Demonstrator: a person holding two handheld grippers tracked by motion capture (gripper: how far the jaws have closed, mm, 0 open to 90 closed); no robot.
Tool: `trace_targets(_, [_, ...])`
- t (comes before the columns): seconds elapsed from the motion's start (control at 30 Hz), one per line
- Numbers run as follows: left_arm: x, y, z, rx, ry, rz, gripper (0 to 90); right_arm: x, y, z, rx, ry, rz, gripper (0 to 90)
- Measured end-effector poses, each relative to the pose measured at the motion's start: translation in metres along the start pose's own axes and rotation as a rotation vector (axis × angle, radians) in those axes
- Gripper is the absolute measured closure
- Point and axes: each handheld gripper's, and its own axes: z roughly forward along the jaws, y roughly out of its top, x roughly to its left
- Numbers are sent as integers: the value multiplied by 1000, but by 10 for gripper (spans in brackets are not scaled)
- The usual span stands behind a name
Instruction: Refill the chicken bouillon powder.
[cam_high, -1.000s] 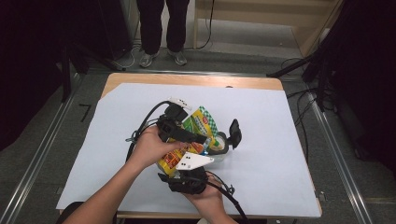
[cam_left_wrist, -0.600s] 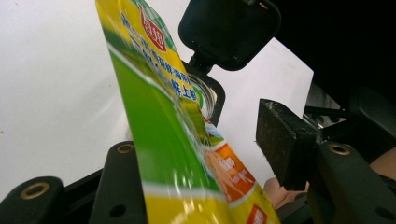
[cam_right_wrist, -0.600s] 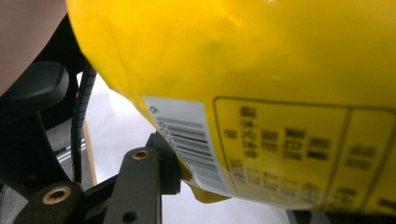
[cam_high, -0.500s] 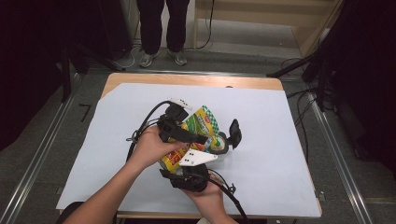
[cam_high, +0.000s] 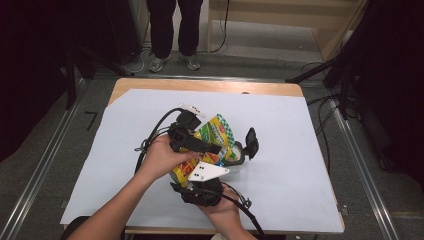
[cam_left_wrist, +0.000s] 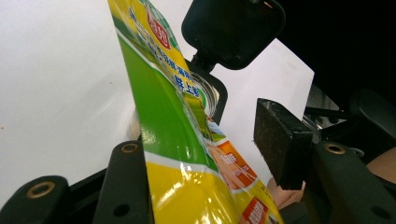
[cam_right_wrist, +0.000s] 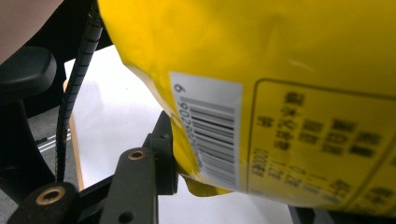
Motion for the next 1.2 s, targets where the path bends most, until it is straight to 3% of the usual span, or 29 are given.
trace_targets(0.4, [0,2,-2,-15,-18,-34,493,-3,2,-3,-41,25,100,603])
trace_targets(0.6, [1,2,-1,-13,-12,-29,519,-3,3,-3,-32,15,84,578])
trace_targets(0.87, [-1,2,-1,7,4,-10,613,3,3,-2,-4,-20,-10,581])
trace_targets(1.2, [1,4,-3,10,-1,-37,592,-1,7,-2,-2,6,33,596])
